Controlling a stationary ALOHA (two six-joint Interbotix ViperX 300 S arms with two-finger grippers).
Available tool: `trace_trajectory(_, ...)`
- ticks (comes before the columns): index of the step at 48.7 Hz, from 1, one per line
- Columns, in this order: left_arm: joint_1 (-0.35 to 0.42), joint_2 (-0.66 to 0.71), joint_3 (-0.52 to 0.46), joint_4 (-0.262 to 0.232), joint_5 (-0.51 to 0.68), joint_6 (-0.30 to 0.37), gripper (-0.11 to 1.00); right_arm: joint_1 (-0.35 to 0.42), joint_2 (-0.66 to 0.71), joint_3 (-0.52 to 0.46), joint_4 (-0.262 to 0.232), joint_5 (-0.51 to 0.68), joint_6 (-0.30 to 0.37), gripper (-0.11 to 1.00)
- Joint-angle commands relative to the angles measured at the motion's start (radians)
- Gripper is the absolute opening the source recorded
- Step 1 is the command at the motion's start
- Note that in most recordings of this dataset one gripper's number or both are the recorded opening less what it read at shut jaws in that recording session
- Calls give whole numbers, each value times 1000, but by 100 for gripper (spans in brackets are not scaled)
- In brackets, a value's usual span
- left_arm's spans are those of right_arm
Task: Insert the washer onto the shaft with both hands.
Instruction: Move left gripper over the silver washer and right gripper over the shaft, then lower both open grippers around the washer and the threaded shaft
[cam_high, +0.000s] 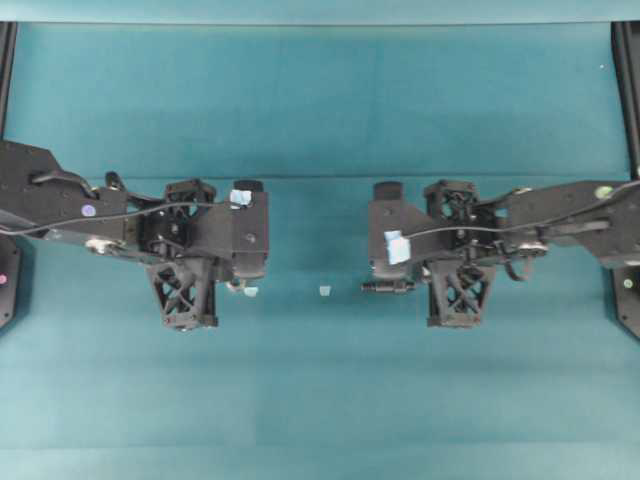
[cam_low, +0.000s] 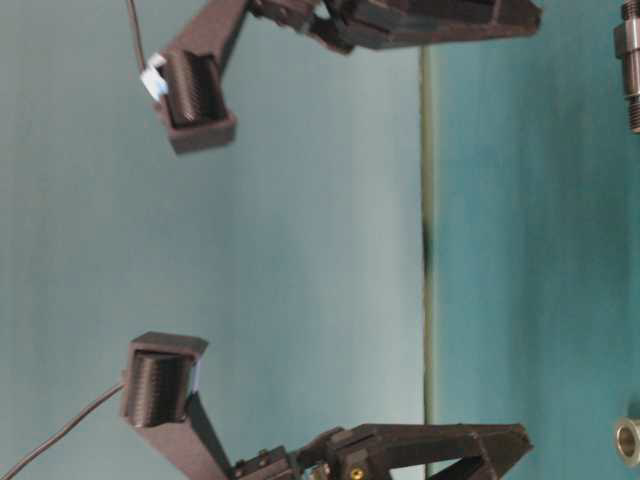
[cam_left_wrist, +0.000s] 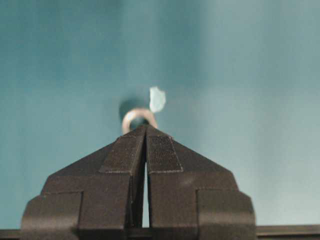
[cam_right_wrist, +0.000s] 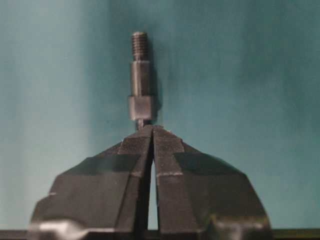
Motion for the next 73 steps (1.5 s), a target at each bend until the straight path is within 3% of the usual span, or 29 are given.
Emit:
trace_trajectory(1, 3, 3, -14, 3, -15, 2, 2, -8, 15, -31, -2, 0, -25, -8)
trace_trajectory(17, 2, 11, -5, 3, -25, 0, 2, -11, 58, -52, 0, -14, -31, -2)
trace_trajectory(25, 2, 21, 8, 3, -31, -2, 6, -11, 60, -44, 0, -21, -34, 9)
trace_trajectory(30, 2, 40, 12, 3, -32, -2, 28, -11, 64, -44, -2, -32, -37, 29)
trace_trajectory(39, 2, 60, 11, 3, -58, 2, 85, -6, 77, -41, -2, -29, -40, 82)
trace_trajectory(43, 2, 71, 17, 3, -72, 2, 94, -6, 86, -40, -2, -21, -38, 95)
trace_trajectory(47, 2, 84, 18, 3, -75, 3, 90, -6, 94, -37, -2, -21, -37, 95)
trace_trajectory(73, 0, 143, 8, 5, -74, -3, 90, 0, 133, -20, 23, -41, -37, 95)
